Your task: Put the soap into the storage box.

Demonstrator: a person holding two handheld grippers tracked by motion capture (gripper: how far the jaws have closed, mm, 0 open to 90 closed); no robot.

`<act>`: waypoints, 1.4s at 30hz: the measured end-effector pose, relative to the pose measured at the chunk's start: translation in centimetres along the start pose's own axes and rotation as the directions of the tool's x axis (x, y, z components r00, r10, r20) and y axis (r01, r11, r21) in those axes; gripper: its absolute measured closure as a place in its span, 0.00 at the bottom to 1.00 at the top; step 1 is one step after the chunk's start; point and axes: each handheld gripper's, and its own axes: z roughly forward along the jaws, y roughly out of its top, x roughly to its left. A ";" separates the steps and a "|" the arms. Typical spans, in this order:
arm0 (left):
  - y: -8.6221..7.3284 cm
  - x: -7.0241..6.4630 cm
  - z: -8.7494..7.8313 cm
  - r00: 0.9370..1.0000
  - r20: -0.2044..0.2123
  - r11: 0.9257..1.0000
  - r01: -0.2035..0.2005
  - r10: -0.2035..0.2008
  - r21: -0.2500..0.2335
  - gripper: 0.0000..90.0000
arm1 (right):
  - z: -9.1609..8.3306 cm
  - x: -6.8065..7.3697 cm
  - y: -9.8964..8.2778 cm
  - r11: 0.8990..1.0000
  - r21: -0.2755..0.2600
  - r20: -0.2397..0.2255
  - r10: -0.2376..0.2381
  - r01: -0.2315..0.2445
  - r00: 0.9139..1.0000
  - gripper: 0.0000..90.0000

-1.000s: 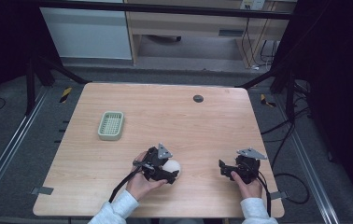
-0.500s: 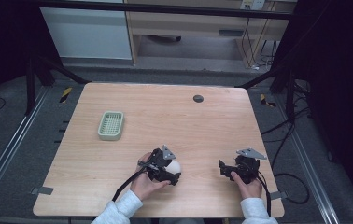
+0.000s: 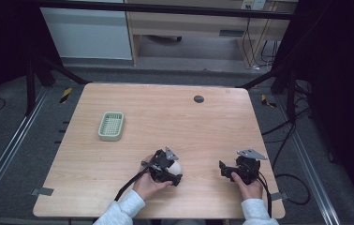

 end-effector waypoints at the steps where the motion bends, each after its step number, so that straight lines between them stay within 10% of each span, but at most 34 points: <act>1: 0.0 0.0 0.0 1.000 0.001 1.000 0.002 -0.002 0.000 0.23 | 0.0 0.0 0.0 1.000 0.000 -0.001 0.000 0.000 1.000 0.05; 42: -0.2 0.8 -2.6 1.000 -0.019 1.000 0.007 -0.008 -0.029 0.26 | 0.0 0.0 0.0 1.000 0.004 -0.009 -0.003 0.003 1.000 0.05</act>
